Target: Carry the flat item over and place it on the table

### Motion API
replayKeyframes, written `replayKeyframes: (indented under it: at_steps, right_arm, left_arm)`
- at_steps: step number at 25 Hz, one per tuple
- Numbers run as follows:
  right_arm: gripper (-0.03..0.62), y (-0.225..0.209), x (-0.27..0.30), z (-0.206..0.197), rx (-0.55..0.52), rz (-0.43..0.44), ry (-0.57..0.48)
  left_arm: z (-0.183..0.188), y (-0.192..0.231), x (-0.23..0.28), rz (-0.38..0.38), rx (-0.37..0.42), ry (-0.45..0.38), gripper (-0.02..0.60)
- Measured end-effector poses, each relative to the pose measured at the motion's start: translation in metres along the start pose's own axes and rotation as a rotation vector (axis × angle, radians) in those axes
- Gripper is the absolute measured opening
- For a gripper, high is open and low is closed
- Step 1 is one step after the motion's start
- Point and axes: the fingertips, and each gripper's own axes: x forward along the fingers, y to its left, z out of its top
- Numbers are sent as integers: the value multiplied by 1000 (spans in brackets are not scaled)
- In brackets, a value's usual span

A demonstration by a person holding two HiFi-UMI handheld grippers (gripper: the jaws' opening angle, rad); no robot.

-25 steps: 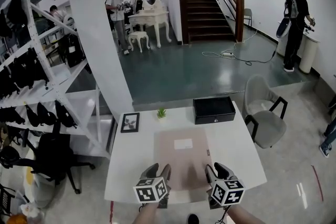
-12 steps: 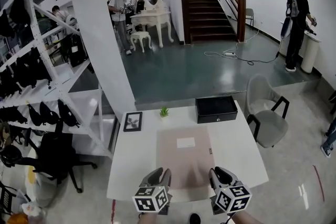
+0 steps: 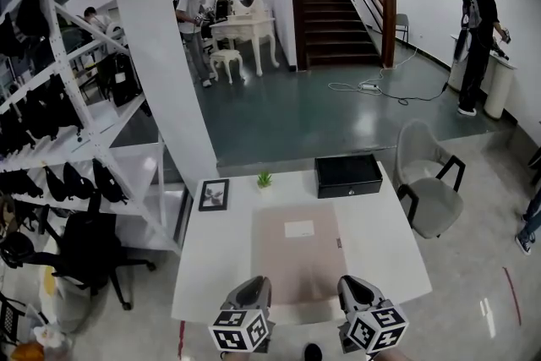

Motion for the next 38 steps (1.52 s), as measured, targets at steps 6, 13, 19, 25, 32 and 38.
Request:
replayKeyframes:
  at_steps: [6,13,19,25,32,38]
  right_arm:
    - [0,-5,-9,-1,9,-10,-14]
    - [0,-10,-16,0,29,-8,-25]
    - [0,-19,-21,-5,36,-16,-4]
    - [0,-26,-17,-11,-1,-35,26]
    - [0,-34,-11,-9,-31,-40,41]
    - [0,-36,-5,-4,-48,-51,35]
  left_arm:
    - [-1,3,-7,7,0,-10,34]
    - [-8,9,-14,22,-18,3,35]
    - [-18,12,-15,29,-43,21,35]
    - [-19,18,-14,39,-44,23,35]
    - [-20,23,-7,54,-35,37,35]
    - [-17,26,-1,48,-28,38,35]
